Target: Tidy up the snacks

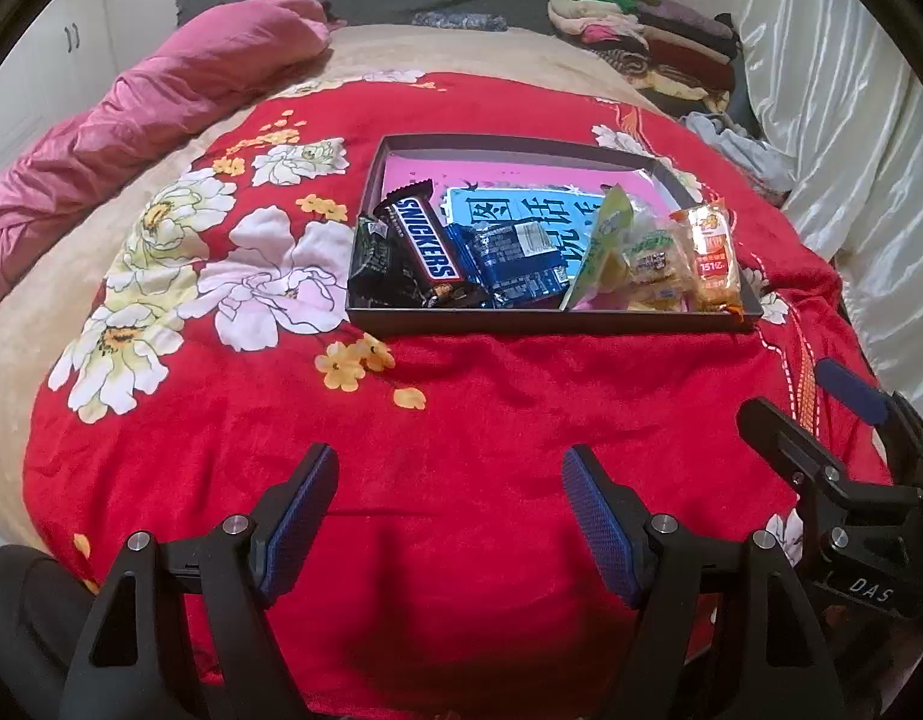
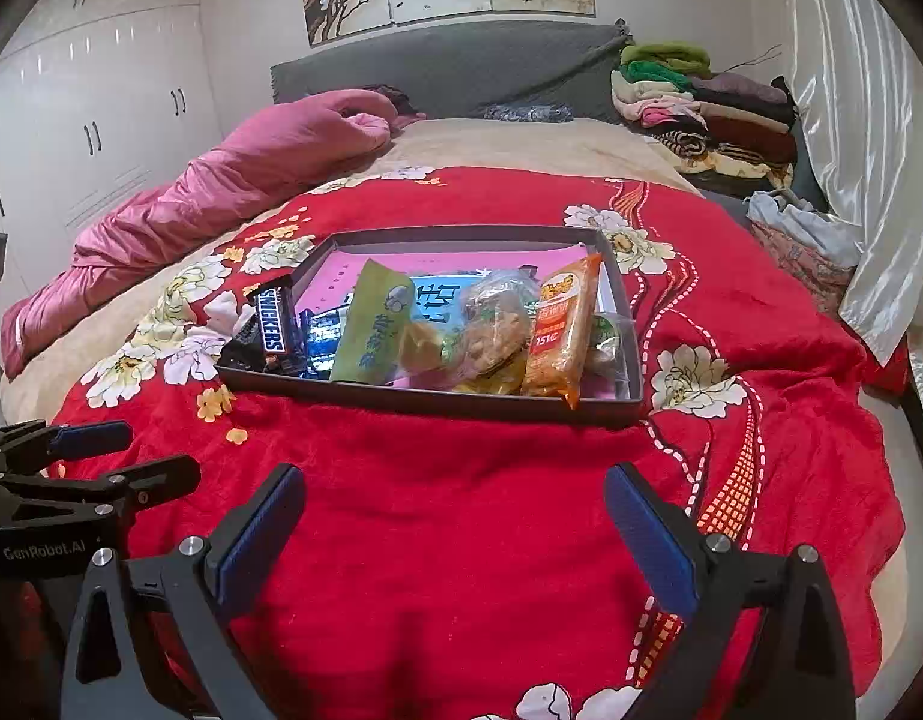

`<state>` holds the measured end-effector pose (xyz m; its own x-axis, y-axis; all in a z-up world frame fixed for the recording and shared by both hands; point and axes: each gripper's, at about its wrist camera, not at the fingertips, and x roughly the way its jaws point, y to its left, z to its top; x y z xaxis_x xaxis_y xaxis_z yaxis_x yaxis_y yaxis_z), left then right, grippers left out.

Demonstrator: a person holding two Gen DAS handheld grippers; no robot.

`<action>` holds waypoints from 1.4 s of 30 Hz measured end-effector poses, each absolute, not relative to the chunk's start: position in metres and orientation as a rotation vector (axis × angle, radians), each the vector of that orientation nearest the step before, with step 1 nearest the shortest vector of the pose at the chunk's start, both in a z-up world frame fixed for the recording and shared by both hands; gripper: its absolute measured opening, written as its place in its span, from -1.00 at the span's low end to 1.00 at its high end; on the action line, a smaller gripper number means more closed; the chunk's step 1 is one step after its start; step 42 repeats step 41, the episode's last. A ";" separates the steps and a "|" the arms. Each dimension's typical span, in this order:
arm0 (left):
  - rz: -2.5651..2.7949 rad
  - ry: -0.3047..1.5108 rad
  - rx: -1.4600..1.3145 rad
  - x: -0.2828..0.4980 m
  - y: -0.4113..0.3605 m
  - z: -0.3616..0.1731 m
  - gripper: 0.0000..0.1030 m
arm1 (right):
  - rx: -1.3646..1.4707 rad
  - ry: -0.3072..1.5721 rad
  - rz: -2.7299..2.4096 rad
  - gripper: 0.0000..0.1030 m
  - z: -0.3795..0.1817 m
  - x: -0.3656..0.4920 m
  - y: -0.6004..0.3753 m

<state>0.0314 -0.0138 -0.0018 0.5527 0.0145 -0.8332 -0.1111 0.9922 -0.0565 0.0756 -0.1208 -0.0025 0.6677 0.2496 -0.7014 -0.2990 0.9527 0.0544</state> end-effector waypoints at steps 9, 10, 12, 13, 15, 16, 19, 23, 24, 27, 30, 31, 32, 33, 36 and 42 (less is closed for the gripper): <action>0.074 0.989 -0.100 0.033 -0.015 -0.003 0.52 | -0.069 0.778 0.303 0.95 -0.001 0.075 -0.123; 0.075 0.990 -0.100 0.033 -0.015 -0.003 0.52 | -0.069 0.778 0.304 0.95 -0.001 0.075 -0.123; 0.076 0.992 -0.099 0.033 -0.015 -0.003 0.52 | -0.070 0.779 0.303 0.95 -0.002 0.075 -0.123; 0.076 0.992 -0.099 0.033 -0.015 -0.003 0.52 | -0.071 0.780 0.304 0.95 -0.001 0.075 -0.123; 0.076 0.994 -0.097 0.033 -0.015 -0.004 0.52 | -0.070 0.778 0.303 0.95 -0.001 0.075 -0.123; 0.074 0.994 -0.097 0.033 -0.016 -0.004 0.52 | -0.070 0.778 0.303 0.95 -0.001 0.075 -0.123; 0.073 0.994 -0.097 0.033 -0.015 -0.004 0.52 | -0.072 0.778 0.300 0.95 -0.001 0.075 -0.123; 0.089 0.990 -0.098 0.033 -0.014 -0.004 0.52 | -0.075 0.779 0.297 0.95 -0.001 0.077 -0.125; 0.099 0.990 -0.095 0.033 -0.013 -0.004 0.52 | -0.076 0.778 0.297 0.95 -0.001 0.076 -0.125; 0.107 0.997 -0.098 0.035 -0.012 -0.006 0.52 | -0.075 0.778 0.297 0.95 -0.001 0.076 -0.124; 0.105 1.005 -0.102 0.038 -0.011 -0.011 0.52 | -0.075 0.776 0.294 0.95 -0.001 0.077 -0.126; 0.104 1.008 -0.106 0.040 -0.011 -0.012 0.52 | -0.073 0.774 0.293 0.95 -0.001 0.077 -0.127; 0.098 1.009 -0.118 0.041 -0.009 -0.013 0.52 | -0.073 0.772 0.291 0.95 -0.001 0.078 -0.127; 0.093 1.006 -0.126 0.042 -0.008 -0.014 0.52 | -0.072 0.773 0.289 0.95 -0.002 0.079 -0.129; 0.074 0.986 -0.143 0.048 -0.005 -0.015 0.52 | -0.069 0.771 0.278 0.95 -0.004 0.082 -0.131; 0.105 0.914 -0.124 0.056 0.011 -0.006 0.52 | -0.074 0.762 0.241 0.95 -0.005 0.090 -0.140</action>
